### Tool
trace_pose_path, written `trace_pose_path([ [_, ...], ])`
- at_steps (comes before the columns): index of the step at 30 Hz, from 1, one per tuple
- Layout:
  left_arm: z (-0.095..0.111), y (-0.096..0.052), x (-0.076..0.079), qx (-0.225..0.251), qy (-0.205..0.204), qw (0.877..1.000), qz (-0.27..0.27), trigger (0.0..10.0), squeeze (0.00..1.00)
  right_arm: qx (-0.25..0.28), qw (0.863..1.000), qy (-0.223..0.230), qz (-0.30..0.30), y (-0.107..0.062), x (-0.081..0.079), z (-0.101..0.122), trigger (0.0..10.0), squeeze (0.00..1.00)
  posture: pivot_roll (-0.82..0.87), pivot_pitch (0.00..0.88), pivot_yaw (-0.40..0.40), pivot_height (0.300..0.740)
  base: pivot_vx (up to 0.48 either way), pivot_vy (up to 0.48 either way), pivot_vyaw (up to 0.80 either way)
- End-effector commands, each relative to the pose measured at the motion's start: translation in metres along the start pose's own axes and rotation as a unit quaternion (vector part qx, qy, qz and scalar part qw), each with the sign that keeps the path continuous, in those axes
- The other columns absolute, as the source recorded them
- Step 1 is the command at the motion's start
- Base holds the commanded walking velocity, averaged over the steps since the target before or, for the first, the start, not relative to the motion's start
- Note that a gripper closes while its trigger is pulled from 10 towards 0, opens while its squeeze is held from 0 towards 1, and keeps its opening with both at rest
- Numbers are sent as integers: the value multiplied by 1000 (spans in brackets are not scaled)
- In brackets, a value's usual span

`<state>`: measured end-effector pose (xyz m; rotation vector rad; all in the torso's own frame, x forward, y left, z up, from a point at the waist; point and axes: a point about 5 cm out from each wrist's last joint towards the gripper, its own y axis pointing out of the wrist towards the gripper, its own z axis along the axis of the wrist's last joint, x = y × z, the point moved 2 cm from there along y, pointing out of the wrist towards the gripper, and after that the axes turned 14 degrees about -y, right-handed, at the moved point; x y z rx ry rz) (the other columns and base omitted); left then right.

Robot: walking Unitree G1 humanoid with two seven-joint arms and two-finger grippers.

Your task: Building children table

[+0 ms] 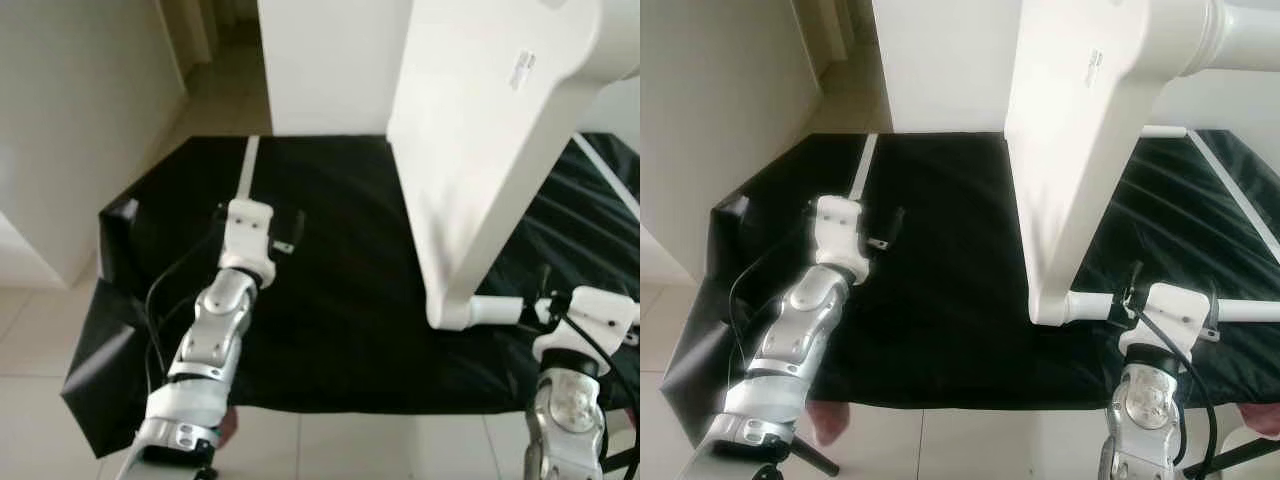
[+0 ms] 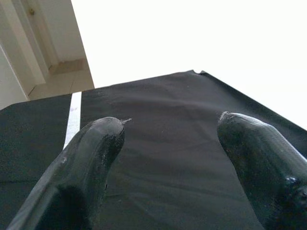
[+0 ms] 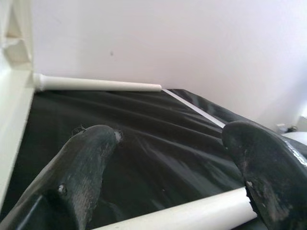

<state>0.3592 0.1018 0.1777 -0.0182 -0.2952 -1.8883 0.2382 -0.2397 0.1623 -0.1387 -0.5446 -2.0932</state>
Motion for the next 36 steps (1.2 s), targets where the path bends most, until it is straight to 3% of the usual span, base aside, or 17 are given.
trace_pose_path([
  [1,-3,-4,11,-19,3,996,-85,10000,0,19,1000,24,-2,-7,-5,16,10000,0,13,0,16,740,0,0,0],
  [7,4,-6,13,-8,7,993,-114,10000,0,21,998,12,51,-26,-1,12,10000,0,8,0,21,740,0,0,0],
  [13,7,-9,15,-7,6,991,-133,10000,0,10,998,10,64,-36,-2,7,10000,0,5,0,26,740,0,0,0],
  [15,7,-14,16,-15,6,989,-147,10000,0,4,995,16,96,-45,-9,5,10000,0,0,0,32,740,0,0,0],
  [22,10,-18,10,-17,9,990,-140,10000,0,-8,982,52,180,-51,-25,1,10000,0,-3,0,35,740,0,0,0],
  [30,1,-22,-5,-46,-30,995,-78,10000,0,1,964,58,259,-50,-46,-3,10000,0,14,0,19,740,0,0,0],
  [34,-5,-26,-9,-54,-44,996,-59,10000,0,3,964,59,258,-46,-49,-4,10000,0,20,0,13,740,0,0,0],
  [36,-17,-35,-17,-64,-53,996,-24,10000,0,0,969,61,239,-41,-53,-7,10000,0,31,0,5,740,0,0,0],
])
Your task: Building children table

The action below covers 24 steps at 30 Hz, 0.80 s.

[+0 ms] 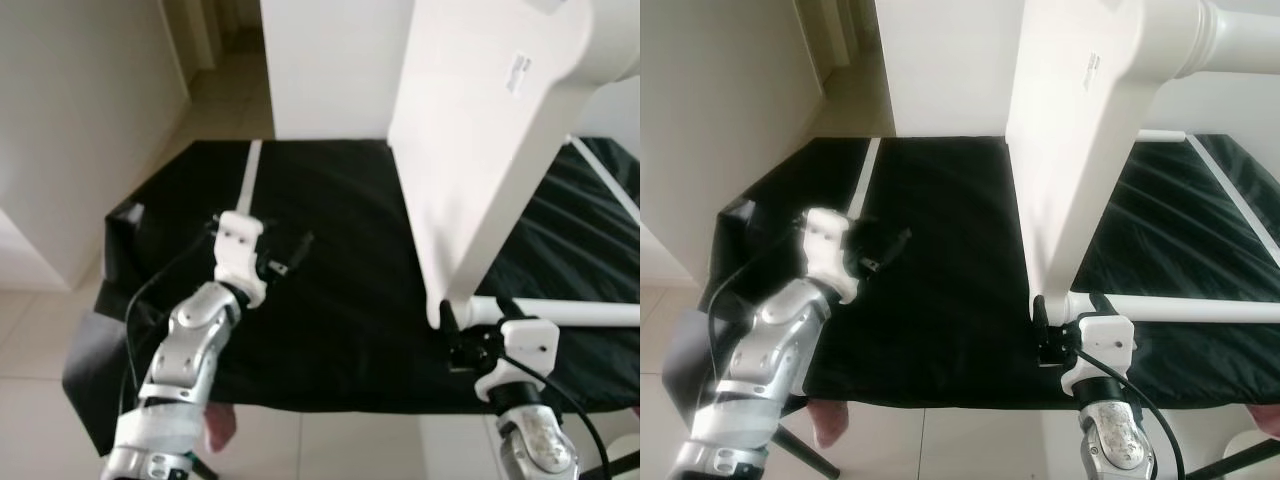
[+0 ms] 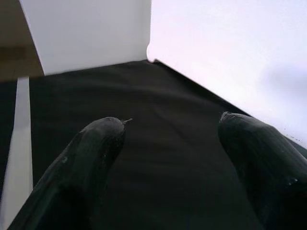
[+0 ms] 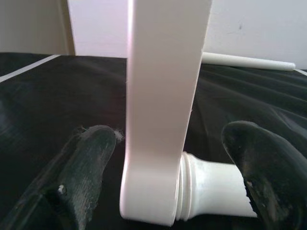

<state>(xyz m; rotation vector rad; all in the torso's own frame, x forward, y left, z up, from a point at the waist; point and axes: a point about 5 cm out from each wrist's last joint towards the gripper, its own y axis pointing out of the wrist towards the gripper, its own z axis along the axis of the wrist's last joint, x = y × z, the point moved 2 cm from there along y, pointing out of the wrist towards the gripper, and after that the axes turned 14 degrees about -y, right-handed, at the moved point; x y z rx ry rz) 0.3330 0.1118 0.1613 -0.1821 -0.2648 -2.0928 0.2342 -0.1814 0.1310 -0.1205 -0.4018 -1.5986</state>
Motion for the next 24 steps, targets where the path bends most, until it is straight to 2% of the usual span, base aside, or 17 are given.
trace_pose_path([
  [1,-9,-9,-16,-1,1,996,85,10000,0,-11,1000,5,-16,0,0,-6,10000,0,31,0,5,740,0,0,0],
  [3,-11,-10,-17,-2,4,996,94,10000,0,-14,1000,7,-20,0,0,-7,10000,0,35,0,3,740,0,0,0],
  [7,-24,-19,-25,-11,10,989,146,10000,0,-26,999,17,-35,-4,-1,-14,10000,0,45,0,-4,740,0,0,0],
  [10,-32,-25,-28,-16,-7,983,181,10000,0,-33,998,20,-39,-7,-4,-20,10000,0,45,0,-3,740,0,0,0],
  [16,-35,-31,-26,-1,-17,978,208,10000,0,-30,999,21,-20,-8,-8,-24,10000,0,43,0,2,740,0,0,0],
  [18,-35,-31,-22,1,-13,981,196,10000,0,-31,999,24,-18,-7,-8,-26,10000,0,46,0,-6,740,0,0,0],
  [21,-41,-32,-7,-13,20,991,135,10000,0,-32,999,27,-12,-4,-12,-28,10000,0,46,0,-6,740,0,0,0],
  [22,-41,-32,-7,-13,20,991,135,10000,0,-32,999,27,-12,-4,-12,-28,10000,0,46,0,-6,740,0,0,0],
  [24,-43,-33,0,-14,37,995,96,10000,0,-26,1000,15,-9,-1,-11,-28,10000,0,46,0,-6,740,0,0,0],
])
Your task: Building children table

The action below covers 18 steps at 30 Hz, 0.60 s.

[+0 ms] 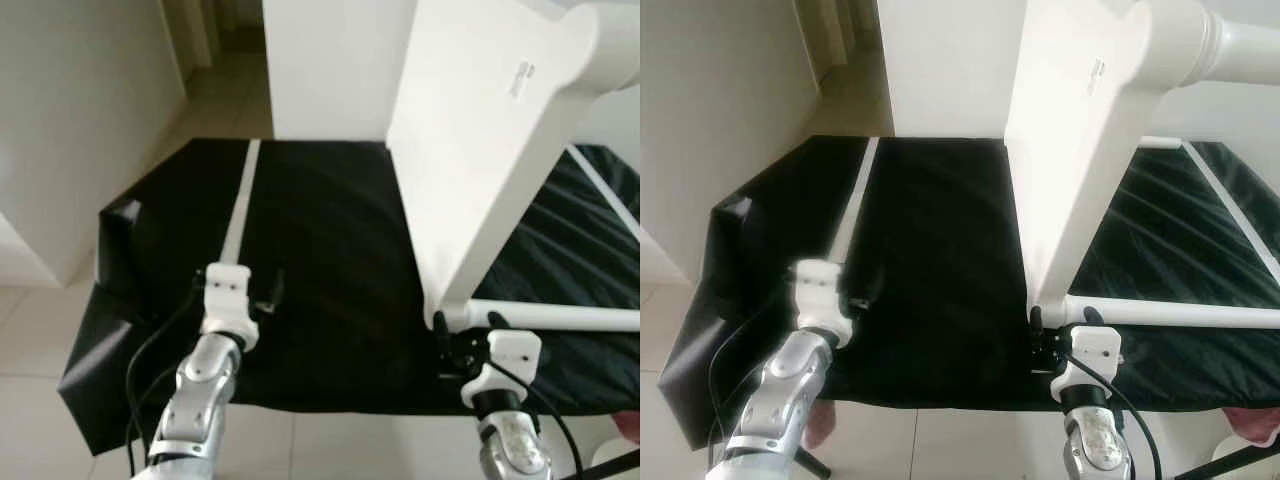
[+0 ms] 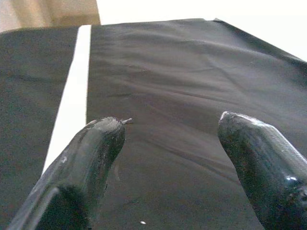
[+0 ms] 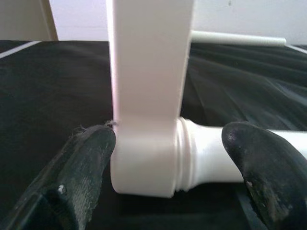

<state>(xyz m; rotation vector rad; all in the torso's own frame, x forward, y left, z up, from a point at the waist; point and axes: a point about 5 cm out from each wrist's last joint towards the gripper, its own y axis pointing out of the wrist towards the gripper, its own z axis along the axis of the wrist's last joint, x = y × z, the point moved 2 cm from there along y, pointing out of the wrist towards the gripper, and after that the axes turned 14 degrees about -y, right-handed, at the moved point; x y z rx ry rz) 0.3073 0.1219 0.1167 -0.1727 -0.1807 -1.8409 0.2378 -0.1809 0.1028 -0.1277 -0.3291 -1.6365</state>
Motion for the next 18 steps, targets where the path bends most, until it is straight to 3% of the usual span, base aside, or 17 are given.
trace_pose_path([
  [1,-2,-3,6,0,15,999,-34,10000,0,2,1000,-5,5,0,-1,-2,10000,0,46,0,-6,740,0,0,0],
  [11,3,2,21,27,50,996,-63,10000,0,19,1000,-11,5,8,-3,1,10000,0,36,0,-21,740,0,0,0],
  [14,5,0,36,22,62,991,-113,10000,0,26,1000,-6,2,15,-2,4,10000,0,43,0,-29,740,0,0,0],
  [18,7,-4,41,22,70,987,-146,10000,0,27,1000,3,4,21,-4,3,10000,0,52,0,-30,740,0,0,0],
])
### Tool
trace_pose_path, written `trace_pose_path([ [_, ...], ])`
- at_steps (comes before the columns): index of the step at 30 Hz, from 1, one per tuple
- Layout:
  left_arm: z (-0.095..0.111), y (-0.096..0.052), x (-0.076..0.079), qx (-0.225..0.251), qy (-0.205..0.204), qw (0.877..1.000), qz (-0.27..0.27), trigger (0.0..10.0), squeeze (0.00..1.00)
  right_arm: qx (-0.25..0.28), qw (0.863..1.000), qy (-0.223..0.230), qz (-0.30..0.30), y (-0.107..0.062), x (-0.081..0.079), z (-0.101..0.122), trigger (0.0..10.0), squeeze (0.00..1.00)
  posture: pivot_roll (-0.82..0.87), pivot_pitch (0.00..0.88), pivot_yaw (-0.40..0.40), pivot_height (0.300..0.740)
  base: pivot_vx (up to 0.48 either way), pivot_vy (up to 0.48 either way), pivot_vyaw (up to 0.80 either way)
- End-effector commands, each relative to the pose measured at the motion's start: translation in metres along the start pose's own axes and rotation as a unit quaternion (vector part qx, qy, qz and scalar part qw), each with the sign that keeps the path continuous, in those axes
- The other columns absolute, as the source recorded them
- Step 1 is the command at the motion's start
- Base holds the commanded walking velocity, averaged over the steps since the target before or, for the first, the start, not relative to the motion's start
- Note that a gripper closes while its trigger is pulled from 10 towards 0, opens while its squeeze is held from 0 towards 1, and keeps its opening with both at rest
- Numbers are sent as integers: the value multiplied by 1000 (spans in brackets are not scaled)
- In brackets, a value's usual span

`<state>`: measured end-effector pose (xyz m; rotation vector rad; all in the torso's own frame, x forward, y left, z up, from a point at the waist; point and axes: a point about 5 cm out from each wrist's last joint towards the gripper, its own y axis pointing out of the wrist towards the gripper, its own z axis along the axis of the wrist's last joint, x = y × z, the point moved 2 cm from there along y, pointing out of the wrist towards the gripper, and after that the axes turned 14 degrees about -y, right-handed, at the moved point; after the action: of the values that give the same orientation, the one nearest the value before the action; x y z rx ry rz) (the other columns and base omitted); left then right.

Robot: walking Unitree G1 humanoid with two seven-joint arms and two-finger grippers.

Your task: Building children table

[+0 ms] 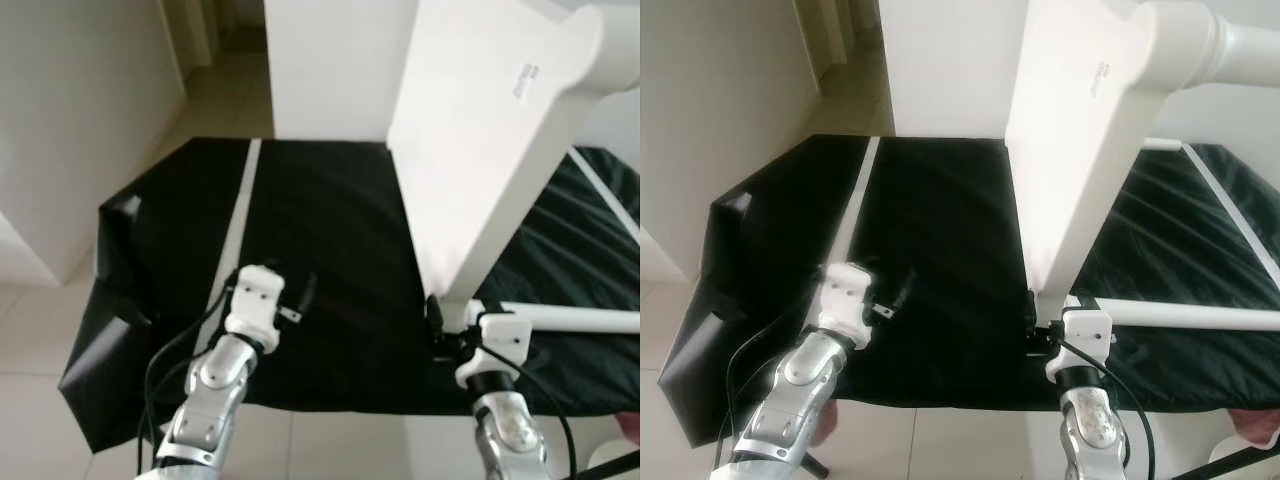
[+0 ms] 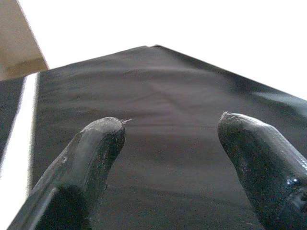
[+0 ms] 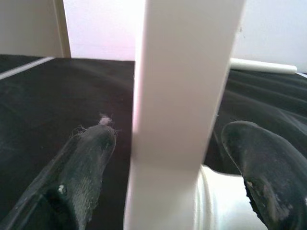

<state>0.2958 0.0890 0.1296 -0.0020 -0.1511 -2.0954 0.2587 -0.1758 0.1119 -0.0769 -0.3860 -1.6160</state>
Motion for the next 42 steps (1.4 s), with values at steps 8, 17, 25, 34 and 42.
trace_pose_path([
  [8,8,-3,17,2,18,996,-84,10000,0,-6,1000,24,2,16,-4,-7,10000,0,69,0,-31,740,0,0,0],
  [17,13,-2,21,-3,-18,995,-101,10000,0,-16,998,56,-8,39,-11,-9,10000,0,89,0,-38,740,0,0,0],
  [25,16,-3,30,-13,-54,989,-135,10000,0,-9,998,65,-18,58,-12,-4,10000,0,96,0,-42,740,0,0,0],
  [34,24,-11,50,-38,-109,972,-206,10000,0,-2,999,51,12,73,-14,0,0,0,117,0,-56,740,0,0,0],
  [42,29,-28,54,-74,-110,955,-266,10000,0,30,995,62,71,63,-36,7,0,0,120,0,-61,740,0,0,0],
])
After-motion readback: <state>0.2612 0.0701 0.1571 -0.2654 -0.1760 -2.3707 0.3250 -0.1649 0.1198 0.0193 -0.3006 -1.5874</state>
